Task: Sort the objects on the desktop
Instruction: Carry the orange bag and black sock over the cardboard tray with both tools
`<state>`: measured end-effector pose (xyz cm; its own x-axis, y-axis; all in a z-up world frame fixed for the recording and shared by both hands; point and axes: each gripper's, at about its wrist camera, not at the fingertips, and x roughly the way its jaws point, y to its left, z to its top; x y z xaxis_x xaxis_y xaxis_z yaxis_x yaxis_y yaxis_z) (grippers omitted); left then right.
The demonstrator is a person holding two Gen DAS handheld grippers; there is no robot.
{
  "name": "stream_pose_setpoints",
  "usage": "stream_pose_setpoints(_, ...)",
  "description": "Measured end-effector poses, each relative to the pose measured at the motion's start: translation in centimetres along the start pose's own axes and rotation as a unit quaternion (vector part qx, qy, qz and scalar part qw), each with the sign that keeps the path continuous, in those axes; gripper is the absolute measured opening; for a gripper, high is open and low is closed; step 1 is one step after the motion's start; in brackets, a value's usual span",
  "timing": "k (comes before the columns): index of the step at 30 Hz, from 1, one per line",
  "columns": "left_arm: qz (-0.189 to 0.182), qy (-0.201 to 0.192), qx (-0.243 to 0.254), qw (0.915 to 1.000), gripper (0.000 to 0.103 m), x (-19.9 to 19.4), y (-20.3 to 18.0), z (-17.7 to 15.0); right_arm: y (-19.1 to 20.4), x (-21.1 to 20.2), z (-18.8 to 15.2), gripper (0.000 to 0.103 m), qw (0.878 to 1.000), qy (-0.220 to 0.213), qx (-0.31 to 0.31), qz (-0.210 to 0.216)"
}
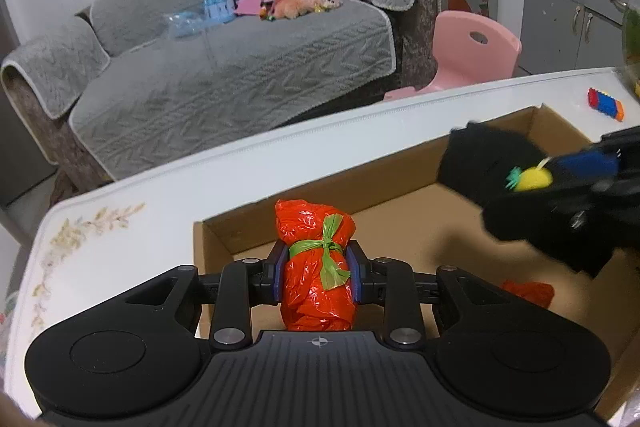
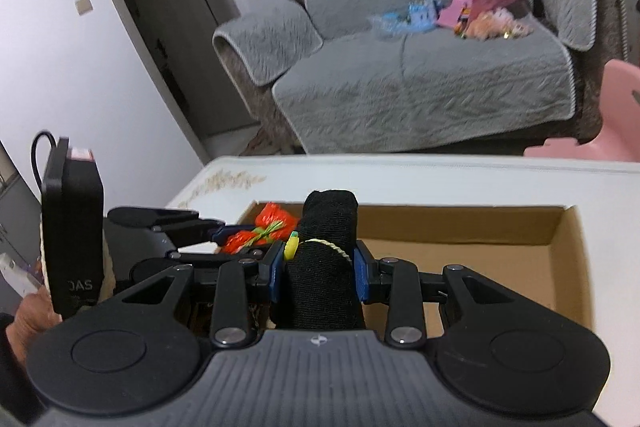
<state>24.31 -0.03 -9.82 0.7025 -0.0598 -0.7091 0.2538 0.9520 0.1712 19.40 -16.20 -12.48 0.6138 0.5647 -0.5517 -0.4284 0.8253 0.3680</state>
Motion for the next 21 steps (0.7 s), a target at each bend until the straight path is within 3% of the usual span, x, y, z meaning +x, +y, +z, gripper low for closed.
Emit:
stream_pose_setpoints(6,-0.015,0.003,-0.005,0.9999,0.036,0.7,0.1,0.0,0.3,1.4,-0.5,0.031,1.000,0.023,-0.003,-0.008)
stream_pose_setpoints(21,-0.021,0.004,-0.008,0.9997,0.036,1.7,0.3,0.4,-1.3,3.1,0.0,0.031,0.999,0.028,0.012,-0.029)
